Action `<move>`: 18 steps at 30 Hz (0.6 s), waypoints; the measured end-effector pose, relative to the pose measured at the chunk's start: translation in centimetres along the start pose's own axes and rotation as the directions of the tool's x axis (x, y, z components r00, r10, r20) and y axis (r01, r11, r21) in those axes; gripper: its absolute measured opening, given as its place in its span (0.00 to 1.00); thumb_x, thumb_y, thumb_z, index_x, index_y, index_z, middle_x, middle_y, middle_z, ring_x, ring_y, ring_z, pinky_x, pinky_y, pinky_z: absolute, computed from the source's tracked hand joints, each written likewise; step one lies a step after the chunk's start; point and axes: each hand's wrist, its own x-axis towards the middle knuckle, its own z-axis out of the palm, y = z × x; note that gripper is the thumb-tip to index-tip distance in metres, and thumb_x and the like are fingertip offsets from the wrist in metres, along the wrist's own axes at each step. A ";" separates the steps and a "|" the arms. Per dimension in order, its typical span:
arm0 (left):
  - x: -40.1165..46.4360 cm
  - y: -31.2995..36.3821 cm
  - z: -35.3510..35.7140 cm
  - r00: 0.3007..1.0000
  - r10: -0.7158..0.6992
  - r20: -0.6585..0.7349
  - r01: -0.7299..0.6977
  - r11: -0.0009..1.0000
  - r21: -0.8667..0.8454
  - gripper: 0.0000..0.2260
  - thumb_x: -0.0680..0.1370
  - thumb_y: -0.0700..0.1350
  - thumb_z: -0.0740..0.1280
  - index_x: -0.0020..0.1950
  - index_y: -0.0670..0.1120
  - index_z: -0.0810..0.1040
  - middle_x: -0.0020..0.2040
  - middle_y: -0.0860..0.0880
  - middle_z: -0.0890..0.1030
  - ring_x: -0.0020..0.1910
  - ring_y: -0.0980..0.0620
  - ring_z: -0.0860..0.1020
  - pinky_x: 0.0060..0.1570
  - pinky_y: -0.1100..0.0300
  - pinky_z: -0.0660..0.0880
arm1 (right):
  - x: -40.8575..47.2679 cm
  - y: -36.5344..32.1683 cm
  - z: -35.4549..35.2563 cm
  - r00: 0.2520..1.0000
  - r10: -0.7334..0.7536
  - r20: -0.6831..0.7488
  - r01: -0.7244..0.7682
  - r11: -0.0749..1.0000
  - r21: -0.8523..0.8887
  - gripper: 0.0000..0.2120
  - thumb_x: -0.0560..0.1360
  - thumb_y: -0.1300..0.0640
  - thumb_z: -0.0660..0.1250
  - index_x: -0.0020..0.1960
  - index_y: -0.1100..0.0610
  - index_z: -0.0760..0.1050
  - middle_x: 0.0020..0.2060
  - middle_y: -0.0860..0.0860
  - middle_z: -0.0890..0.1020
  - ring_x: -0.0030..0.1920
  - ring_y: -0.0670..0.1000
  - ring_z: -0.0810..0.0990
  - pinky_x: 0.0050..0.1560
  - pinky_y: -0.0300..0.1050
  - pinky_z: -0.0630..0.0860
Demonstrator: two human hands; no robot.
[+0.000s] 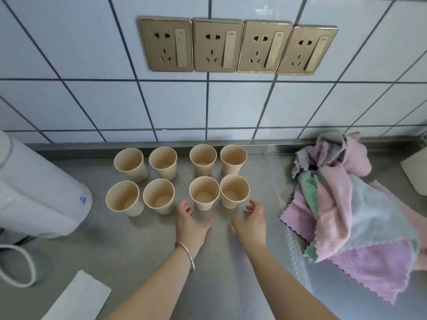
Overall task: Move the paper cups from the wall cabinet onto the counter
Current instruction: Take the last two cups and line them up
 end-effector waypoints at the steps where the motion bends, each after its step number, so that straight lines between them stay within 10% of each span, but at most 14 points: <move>1: -0.5 0.1 -0.2 1.000 -0.026 -0.013 0.026 1.000 0.007 0.35 0.64 0.33 0.76 0.67 0.38 0.64 0.64 0.38 0.70 0.58 0.45 0.74 0.61 0.52 0.73 | -0.5 0.0 -0.2 1.000 0.003 -0.011 -0.003 1.000 -0.006 0.30 0.70 0.60 0.69 0.69 0.58 0.64 0.62 0.55 0.75 0.62 0.53 0.75 0.60 0.45 0.70; 7: -3.0 1.3 -1.7 0.997 -0.006 0.072 0.001 0.998 0.071 0.19 0.70 0.35 0.71 0.59 0.40 0.71 0.50 0.46 0.77 0.41 0.50 0.76 0.39 0.68 0.69 | -4.0 -0.3 -0.7 0.996 0.052 -0.069 -0.052 0.999 0.012 0.26 0.71 0.60 0.68 0.67 0.57 0.66 0.58 0.54 0.77 0.59 0.53 0.76 0.56 0.44 0.70; 18: -9.9 3.3 -1.3 0.875 0.065 0.480 -0.091 0.995 0.031 0.15 0.72 0.39 0.70 0.56 0.45 0.71 0.44 0.50 0.78 0.43 0.49 0.77 0.46 0.59 0.69 | -14.2 1.4 -4.9 0.901 0.221 -0.372 -0.125 0.956 0.264 0.17 0.73 0.59 0.65 0.62 0.57 0.71 0.49 0.51 0.78 0.47 0.49 0.75 0.45 0.41 0.70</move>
